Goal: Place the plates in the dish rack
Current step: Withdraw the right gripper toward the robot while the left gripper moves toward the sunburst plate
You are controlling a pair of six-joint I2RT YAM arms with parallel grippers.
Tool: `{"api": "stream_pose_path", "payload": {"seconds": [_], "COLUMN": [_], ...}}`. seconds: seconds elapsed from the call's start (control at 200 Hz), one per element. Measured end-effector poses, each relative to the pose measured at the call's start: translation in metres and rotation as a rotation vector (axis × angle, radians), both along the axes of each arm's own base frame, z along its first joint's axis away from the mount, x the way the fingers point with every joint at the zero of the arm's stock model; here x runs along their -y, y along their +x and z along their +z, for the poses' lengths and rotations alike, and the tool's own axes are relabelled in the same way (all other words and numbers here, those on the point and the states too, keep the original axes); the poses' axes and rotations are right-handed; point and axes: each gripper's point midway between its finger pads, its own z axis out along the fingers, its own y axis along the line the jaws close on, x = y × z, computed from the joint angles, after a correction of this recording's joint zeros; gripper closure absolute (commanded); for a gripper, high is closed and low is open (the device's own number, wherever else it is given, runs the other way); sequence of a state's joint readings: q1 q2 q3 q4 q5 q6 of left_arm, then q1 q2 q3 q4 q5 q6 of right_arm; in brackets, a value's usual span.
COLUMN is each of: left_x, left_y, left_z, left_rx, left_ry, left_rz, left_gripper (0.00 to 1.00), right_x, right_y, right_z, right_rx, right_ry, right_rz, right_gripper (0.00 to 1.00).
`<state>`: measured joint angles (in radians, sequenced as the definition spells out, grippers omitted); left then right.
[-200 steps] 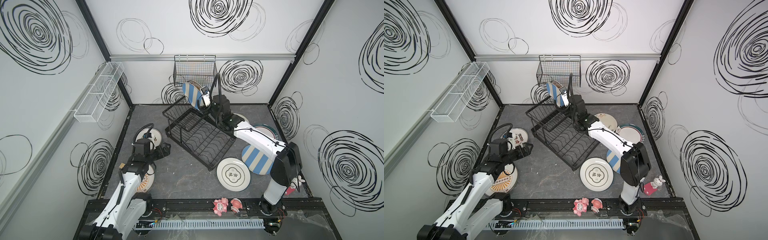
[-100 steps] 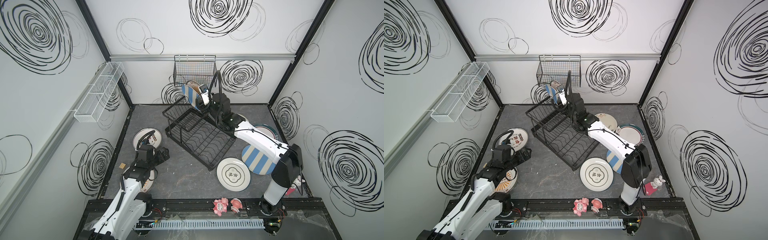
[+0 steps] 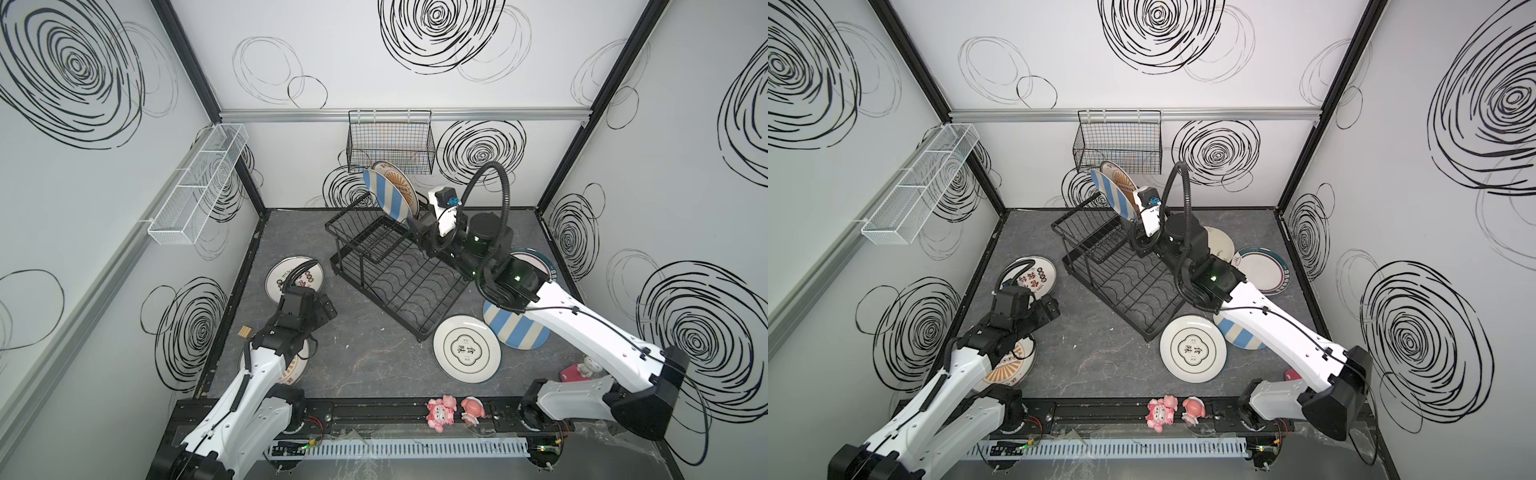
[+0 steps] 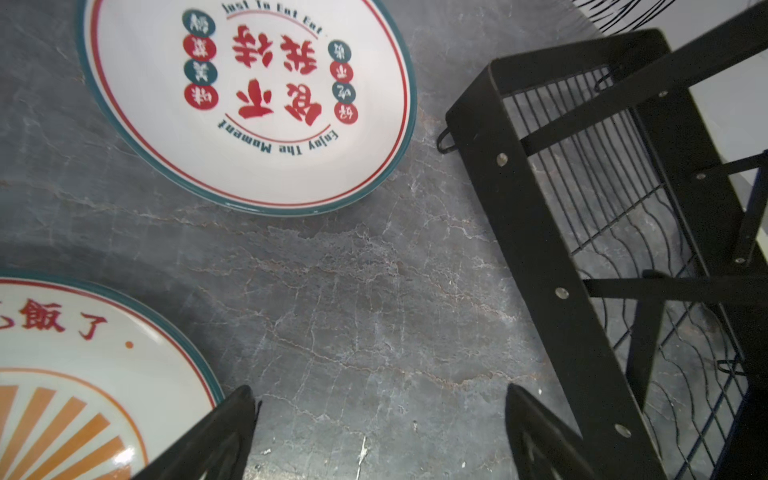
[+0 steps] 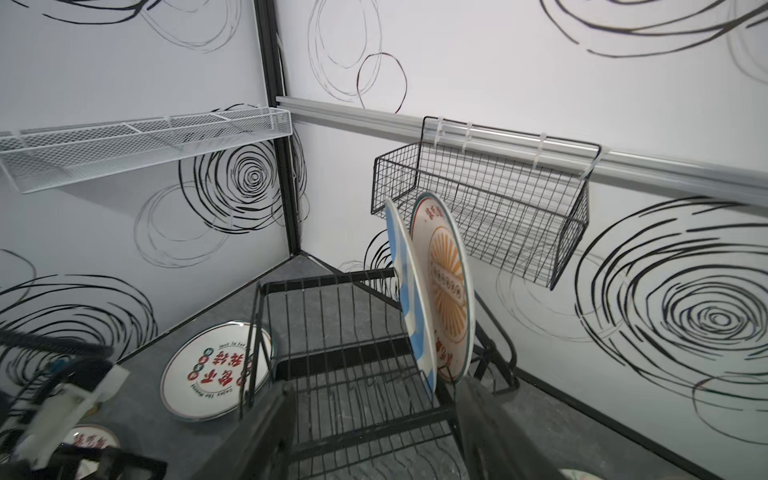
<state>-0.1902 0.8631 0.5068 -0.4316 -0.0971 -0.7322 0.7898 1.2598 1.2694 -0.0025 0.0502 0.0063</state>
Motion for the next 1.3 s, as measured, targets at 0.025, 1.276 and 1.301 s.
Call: {"api": "stream_pose_path", "payload": {"seconds": [0.025, 1.276, 1.301], "left_x": [0.001, -0.021, -0.020], "left_y": [-0.001, -0.027, -0.027], "left_z": [-0.003, -0.039, -0.041], "left_rx": [-0.013, -0.437, -0.443], "left_ry": [-0.004, 0.217, 0.215], "left_rz": [-0.002, 0.068, 0.065], "left_gripper": [0.04, 0.04, 0.04], "right_x": [0.000, 0.001, 0.002], "right_y": [-0.005, -0.121, -0.121], "right_z": [-0.004, -0.130, -0.130], "right_rx": [-0.012, -0.275, -0.276], "right_ry": [0.007, 0.139, 0.142], "right_rz": [0.013, 0.298, 0.298], "right_gripper": [0.34, 0.32, 0.32]}}
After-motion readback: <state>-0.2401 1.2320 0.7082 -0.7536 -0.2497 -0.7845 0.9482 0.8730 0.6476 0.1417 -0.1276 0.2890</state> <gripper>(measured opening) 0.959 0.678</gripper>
